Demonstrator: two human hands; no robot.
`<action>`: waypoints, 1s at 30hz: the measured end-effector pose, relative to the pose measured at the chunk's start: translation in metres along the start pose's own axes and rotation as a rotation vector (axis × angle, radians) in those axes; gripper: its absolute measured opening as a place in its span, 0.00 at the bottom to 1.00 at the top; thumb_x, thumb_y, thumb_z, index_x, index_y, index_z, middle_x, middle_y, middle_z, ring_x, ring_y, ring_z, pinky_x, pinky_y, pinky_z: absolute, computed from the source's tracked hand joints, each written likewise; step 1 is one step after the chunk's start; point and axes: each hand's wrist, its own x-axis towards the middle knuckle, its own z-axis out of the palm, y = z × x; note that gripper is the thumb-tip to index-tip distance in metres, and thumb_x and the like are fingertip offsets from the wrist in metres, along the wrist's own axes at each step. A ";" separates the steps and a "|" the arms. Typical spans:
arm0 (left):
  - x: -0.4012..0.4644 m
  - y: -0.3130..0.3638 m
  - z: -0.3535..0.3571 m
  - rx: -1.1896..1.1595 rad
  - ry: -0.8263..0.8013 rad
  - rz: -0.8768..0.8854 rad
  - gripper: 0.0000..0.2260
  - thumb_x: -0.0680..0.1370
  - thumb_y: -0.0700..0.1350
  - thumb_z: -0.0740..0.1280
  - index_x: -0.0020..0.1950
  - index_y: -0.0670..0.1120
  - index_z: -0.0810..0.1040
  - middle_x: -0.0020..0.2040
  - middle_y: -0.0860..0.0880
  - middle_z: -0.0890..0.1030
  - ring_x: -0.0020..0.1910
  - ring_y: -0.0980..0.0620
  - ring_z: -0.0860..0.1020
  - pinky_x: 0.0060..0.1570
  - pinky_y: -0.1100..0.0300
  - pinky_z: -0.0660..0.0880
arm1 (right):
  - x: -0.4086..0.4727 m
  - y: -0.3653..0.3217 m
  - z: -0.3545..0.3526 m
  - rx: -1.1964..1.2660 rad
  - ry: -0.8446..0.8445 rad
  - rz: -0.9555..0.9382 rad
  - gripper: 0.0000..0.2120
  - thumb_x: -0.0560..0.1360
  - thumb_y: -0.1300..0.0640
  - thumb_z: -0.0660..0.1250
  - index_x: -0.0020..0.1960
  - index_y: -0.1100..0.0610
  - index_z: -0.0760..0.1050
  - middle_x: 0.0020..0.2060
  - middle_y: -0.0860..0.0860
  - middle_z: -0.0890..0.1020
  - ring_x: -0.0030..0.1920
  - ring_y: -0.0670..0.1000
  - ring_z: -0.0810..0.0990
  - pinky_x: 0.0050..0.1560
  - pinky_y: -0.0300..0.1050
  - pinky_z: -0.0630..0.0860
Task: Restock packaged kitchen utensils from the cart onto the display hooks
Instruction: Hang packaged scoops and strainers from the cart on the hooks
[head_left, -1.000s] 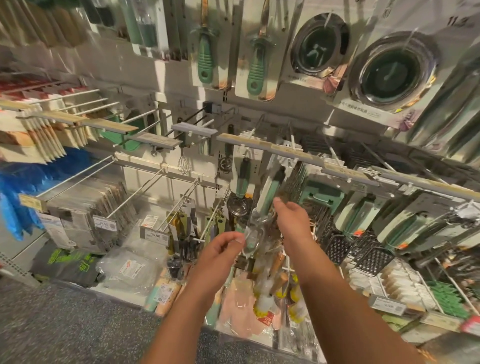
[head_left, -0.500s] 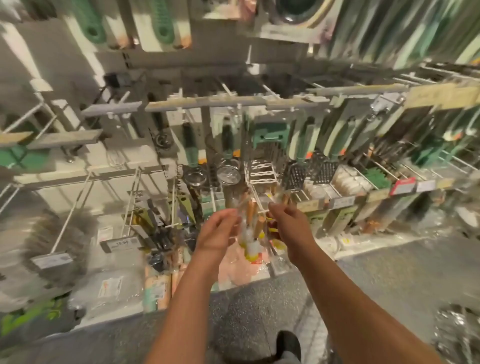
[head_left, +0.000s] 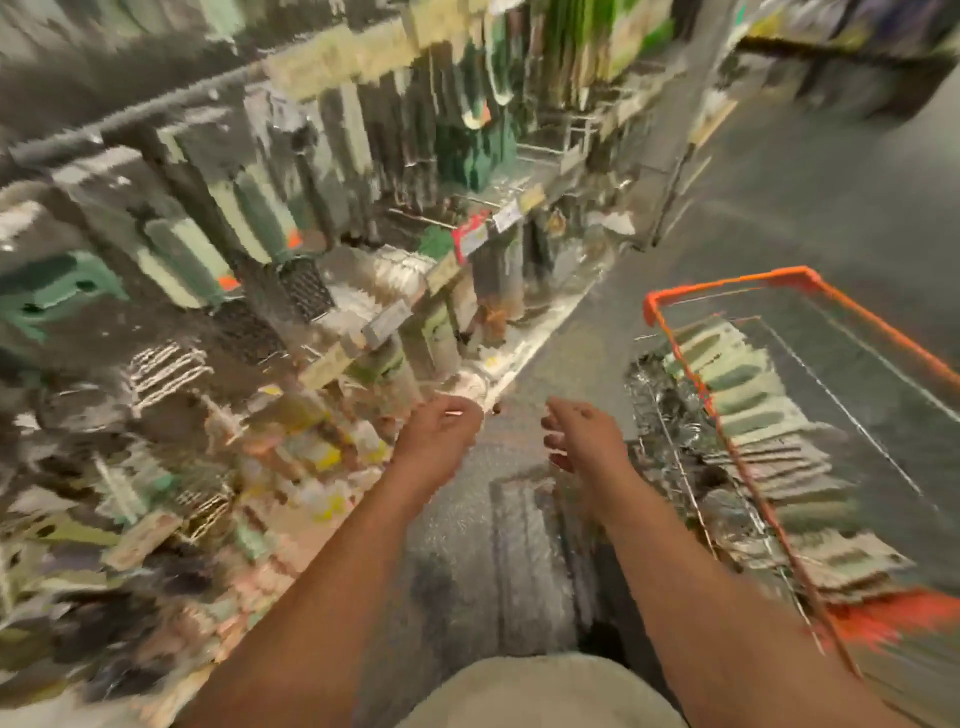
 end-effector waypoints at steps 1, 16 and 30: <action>0.007 0.007 0.027 0.042 -0.039 -0.002 0.04 0.81 0.50 0.69 0.50 0.51 0.82 0.45 0.49 0.84 0.41 0.51 0.80 0.36 0.62 0.72 | 0.011 0.003 -0.029 0.037 0.039 0.021 0.09 0.80 0.49 0.70 0.48 0.55 0.80 0.47 0.54 0.84 0.41 0.52 0.79 0.40 0.44 0.74; 0.064 0.061 0.366 0.435 -0.568 0.152 0.05 0.81 0.49 0.70 0.53 0.51 0.83 0.45 0.53 0.83 0.45 0.52 0.80 0.47 0.64 0.76 | 0.072 0.071 -0.296 0.361 0.553 0.268 0.10 0.82 0.52 0.68 0.49 0.58 0.80 0.39 0.56 0.82 0.37 0.54 0.77 0.38 0.48 0.74; 0.164 0.035 0.481 1.053 -1.182 0.027 0.08 0.83 0.50 0.64 0.51 0.50 0.80 0.42 0.48 0.83 0.45 0.46 0.81 0.49 0.56 0.77 | 0.116 0.137 -0.325 0.722 0.910 0.652 0.08 0.81 0.51 0.68 0.54 0.56 0.77 0.32 0.50 0.77 0.31 0.49 0.73 0.28 0.42 0.68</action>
